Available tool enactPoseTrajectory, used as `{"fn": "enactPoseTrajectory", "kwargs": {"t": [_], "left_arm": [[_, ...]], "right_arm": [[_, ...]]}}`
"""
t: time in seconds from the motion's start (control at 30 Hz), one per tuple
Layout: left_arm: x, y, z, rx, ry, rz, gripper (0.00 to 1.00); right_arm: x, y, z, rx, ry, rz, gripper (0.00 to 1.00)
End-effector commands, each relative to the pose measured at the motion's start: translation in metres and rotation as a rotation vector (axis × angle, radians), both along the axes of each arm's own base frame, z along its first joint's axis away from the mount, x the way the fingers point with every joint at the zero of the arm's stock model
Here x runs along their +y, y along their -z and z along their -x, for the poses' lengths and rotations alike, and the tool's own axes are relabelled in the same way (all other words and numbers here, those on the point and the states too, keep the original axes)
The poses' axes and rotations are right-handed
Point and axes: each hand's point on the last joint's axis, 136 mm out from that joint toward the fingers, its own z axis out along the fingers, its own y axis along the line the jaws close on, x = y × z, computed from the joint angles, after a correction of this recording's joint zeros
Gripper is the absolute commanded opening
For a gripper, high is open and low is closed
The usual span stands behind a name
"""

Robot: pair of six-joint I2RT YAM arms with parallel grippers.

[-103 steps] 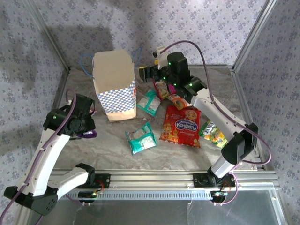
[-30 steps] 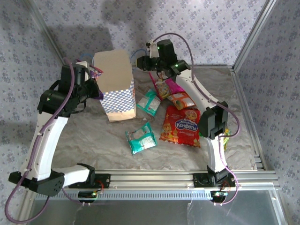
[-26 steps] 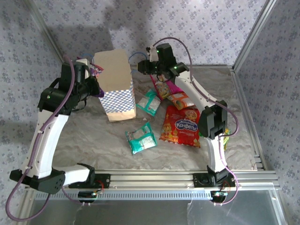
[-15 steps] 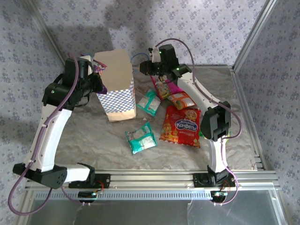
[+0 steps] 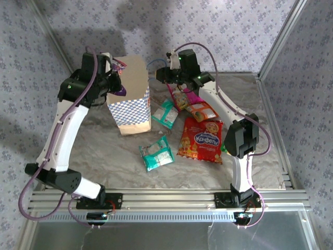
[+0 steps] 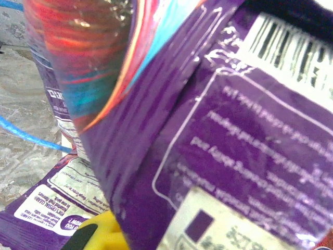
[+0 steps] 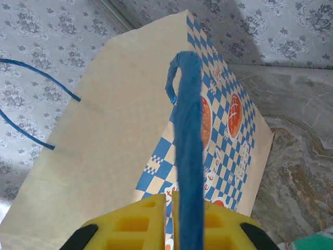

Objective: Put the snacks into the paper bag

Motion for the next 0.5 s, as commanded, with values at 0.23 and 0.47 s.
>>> {"fn": "enactPoseTrajectory", "kwargs": {"t": [0.23, 0.47], "left_arm": [[-0.011, -0.017, -0.045, -0.061, -0.039, 0.026, 0.00], [-0.011, -0.002, -0.068, -0.022, -0.102, 0.022, 0.00]], "right_arm": [[-0.008, -0.022, 0.011, -0.020, -0.009, -0.031, 0.12], [-0.011, -0.024, 0.016, -0.023, -0.011, -0.031, 0.13]]}}
